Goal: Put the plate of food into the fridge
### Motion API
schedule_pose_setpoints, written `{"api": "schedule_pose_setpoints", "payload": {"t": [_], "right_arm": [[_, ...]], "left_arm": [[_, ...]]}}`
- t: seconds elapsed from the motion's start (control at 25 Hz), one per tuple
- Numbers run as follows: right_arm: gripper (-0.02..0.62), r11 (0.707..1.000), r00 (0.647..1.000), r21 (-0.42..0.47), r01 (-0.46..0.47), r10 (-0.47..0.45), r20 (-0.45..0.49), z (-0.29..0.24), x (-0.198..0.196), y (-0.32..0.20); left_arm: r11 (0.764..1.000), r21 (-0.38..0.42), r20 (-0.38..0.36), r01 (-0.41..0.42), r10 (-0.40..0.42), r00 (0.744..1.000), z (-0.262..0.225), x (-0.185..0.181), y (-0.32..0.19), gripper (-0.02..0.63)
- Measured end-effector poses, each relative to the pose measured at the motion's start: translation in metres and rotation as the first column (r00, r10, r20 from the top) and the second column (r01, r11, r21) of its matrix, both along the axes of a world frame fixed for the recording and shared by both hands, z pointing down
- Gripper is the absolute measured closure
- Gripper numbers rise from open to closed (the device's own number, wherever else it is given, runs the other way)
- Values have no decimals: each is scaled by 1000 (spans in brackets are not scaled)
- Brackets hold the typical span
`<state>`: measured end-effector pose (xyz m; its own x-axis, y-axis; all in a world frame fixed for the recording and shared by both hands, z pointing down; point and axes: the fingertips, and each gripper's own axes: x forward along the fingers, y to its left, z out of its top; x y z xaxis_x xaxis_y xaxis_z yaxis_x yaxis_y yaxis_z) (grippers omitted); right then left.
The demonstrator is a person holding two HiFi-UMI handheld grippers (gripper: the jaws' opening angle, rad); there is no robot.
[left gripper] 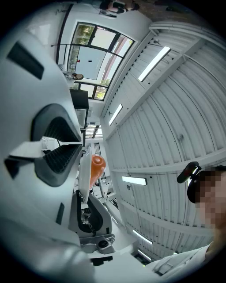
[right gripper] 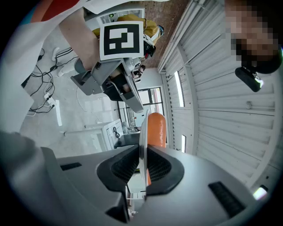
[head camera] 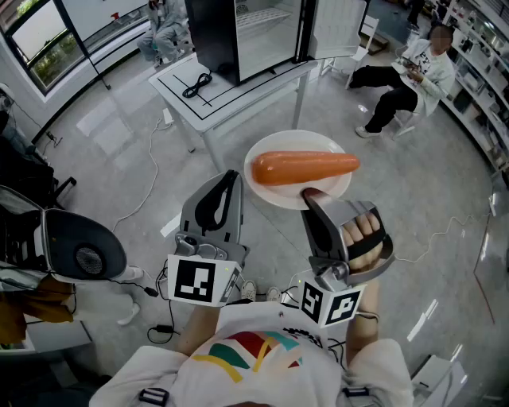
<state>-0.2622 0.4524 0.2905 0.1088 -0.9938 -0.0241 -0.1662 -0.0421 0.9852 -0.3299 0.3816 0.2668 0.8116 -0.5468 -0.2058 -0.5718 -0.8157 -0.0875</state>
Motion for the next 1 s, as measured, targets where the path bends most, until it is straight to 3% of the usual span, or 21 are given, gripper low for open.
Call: {"api": "schedule_pose_setpoints", "payload": {"t": [1.0], "right_arm": [[551,998,998,6,61,-61,19,-9,-7,6]], "left_arm": [[998,15,4,57,-58,998,-6,-12,8,581]]}}
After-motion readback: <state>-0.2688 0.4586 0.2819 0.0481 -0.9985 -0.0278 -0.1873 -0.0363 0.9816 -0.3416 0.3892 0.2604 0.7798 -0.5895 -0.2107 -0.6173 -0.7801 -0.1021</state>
